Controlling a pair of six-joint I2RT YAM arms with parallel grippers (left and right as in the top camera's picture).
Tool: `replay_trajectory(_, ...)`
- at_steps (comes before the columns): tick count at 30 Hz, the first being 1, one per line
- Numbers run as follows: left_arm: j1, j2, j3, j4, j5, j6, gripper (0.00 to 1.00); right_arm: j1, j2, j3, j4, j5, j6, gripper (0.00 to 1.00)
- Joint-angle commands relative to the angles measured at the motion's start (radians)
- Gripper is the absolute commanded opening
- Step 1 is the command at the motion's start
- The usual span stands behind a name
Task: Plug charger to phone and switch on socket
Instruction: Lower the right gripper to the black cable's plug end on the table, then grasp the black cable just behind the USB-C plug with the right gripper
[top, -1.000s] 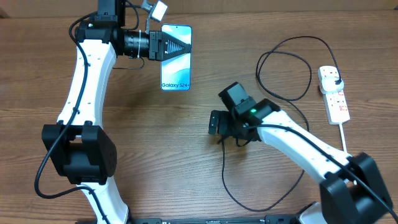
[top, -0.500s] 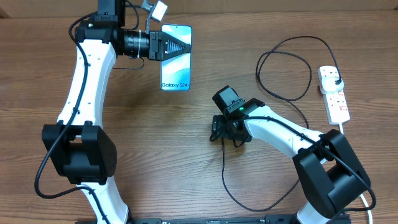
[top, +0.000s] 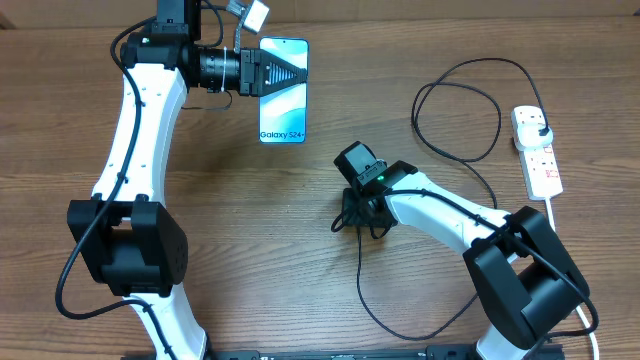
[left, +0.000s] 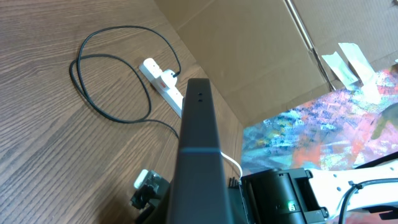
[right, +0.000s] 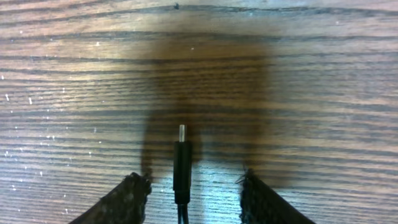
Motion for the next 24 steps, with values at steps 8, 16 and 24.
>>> replay_trajectory(8,0.012,0.008,0.01,0.011,0.022,0.015,0.04,0.018,0.021,0.019,0.001,-0.002,0.007,0.14)
replay_trajectory(16,0.012,0.008,0.01,0.011,0.022,0.015,0.05,0.018,0.021,0.019,0.013,-0.002,0.007,0.04)
replay_trajectory(24,0.012,0.008,0.01,0.053,0.031,-0.041,0.04,0.01,0.02,0.047,0.011,-0.084,0.006,0.04)
